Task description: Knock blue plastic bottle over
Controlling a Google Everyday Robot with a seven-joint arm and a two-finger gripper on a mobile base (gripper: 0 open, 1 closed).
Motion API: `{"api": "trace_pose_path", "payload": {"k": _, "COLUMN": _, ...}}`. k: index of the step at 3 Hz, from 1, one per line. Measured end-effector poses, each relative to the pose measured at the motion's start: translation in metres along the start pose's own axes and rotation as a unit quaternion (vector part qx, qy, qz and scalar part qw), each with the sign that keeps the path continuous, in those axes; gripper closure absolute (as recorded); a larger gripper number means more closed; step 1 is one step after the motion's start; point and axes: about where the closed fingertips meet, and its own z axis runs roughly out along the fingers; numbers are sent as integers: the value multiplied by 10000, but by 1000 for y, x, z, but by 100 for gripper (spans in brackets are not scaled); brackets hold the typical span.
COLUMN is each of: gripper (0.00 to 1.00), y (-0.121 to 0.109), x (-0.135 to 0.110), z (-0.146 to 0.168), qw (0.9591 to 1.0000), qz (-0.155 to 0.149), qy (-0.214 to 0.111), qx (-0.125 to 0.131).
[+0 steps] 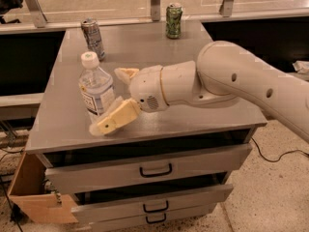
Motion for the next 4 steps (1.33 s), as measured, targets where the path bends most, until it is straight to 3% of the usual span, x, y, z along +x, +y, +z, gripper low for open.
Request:
{"api": "trace_pose_path", "payload": {"k": 2, "gripper": 41, "y": 6, "x": -2, "z": 30, "qw": 9987, "qz": 341, "qy": -333, "qx": -158}}
{"api": "trace_pose_path", "payload": {"k": 3, "gripper": 65, "y": -7, "x": 0, "z": 25, "qw": 9987, "qz": 441, "qy": -268, "qx": -19}}
{"api": "trace_pose_path", "payload": {"k": 4, "gripper": 88, "y": -31, "x": 0, "z": 1, "qw": 9991, "qz": 300, "qy": -45, "qx": 288}}
